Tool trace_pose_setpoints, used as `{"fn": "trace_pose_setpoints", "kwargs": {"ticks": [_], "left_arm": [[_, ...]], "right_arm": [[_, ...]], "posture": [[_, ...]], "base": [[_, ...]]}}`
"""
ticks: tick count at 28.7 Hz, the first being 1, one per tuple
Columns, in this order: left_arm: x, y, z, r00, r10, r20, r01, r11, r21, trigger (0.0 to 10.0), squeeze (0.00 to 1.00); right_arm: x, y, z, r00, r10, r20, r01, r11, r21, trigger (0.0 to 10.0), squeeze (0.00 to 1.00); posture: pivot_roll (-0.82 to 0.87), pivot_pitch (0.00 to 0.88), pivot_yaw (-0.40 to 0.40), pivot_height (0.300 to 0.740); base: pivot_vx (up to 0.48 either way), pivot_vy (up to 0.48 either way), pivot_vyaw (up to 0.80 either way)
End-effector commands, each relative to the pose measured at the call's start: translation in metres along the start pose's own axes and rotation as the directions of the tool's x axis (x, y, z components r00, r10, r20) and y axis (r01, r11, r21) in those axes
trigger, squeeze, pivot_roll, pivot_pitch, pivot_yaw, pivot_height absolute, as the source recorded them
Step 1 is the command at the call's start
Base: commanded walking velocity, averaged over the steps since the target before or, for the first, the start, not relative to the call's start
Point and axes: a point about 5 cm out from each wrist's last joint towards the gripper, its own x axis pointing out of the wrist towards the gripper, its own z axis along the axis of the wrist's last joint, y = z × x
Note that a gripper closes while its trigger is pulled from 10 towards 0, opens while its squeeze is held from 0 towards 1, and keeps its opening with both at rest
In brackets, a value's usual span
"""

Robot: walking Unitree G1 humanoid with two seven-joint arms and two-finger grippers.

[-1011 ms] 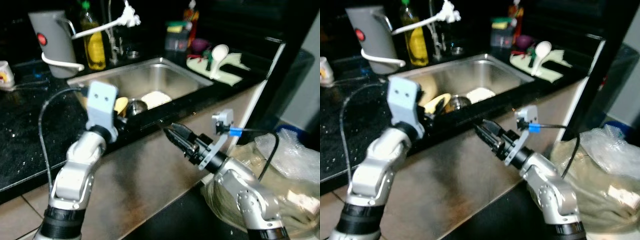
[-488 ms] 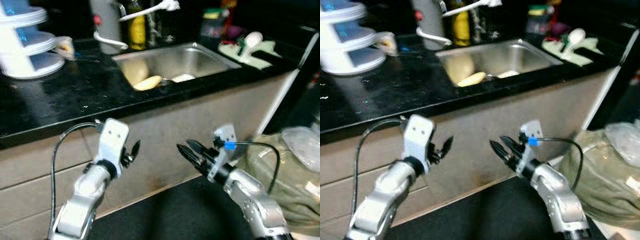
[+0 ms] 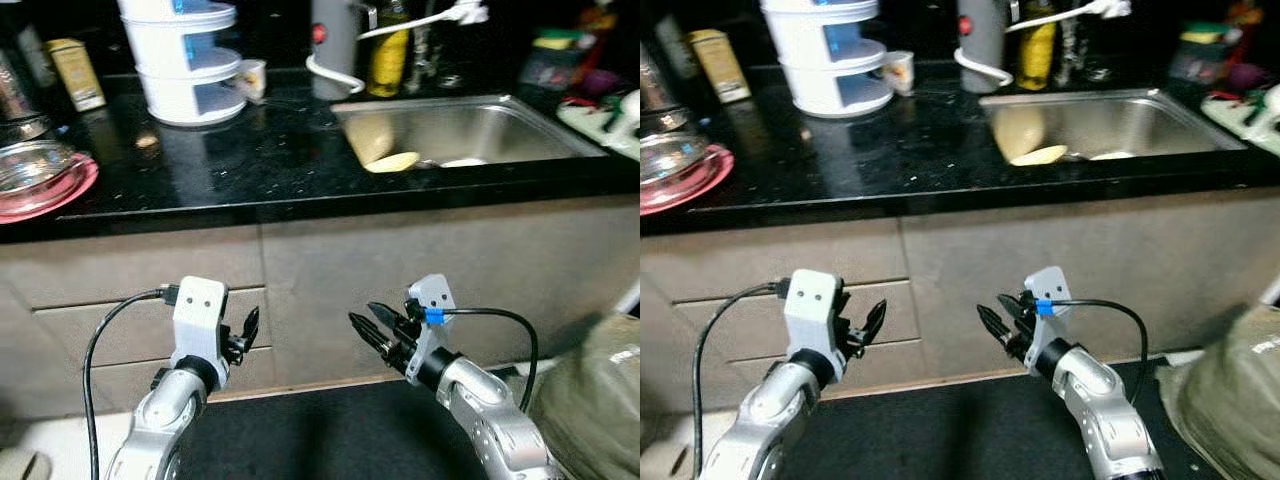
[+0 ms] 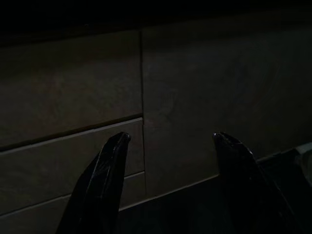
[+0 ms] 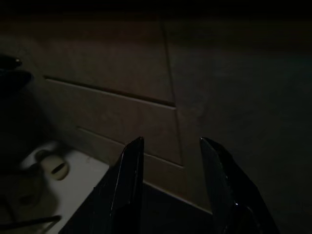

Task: Kitchen organization

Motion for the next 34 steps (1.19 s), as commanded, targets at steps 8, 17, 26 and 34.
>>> {"fn": "trace_pose_setpoints", "kwargs": {"ticks": [8,17,26,34], "left_arm": [[0.002,-0.004,-0.002,1.0,0.007,0.029,-0.008,1.0,0.024,10.0,0.0],[0.002,-0.003,-0.007,1.0,0.0,0.031,-0.001,1.0,0.018,10.0,0.0],[0.001,-0.002,-0.01,0.999,0.002,0.033,-0.004,0.999,0.032,10.0,0.0],[0.002,-0.002,-0.008,0.999,0.005,0.044,-0.008,0.999,0.05,10.0,0.0]], "right_arm": [[0.0,0.0,-0.004,0.999,0.033,0.015,-0.033,0.999,0.03,10.0,0.0],[0.001,0.001,-0.01,0.999,0.041,0.014,-0.042,0.997,0.061,10.0,0.0],[0.0,0.001,-0.012,0.999,0.035,0.026,-0.037,0.997,0.073,10.0,0.0],[0.001,0.001,-0.012,0.998,0.044,0.038,-0.047,0.995,0.085,10.0,0.0]], "posture": [[-0.03,0.0,-0.048,0.74],[-0.02,0.0,-0.049,0.74],[-0.01,0.0,-0.041,0.74],[0.0,0.0,-0.042,0.74]], "base": [[0.0,0.0,0.75],[0.0,0.0,0.75],[0.0,0.0,0.75],[0.0,0.0,0.75]]}}
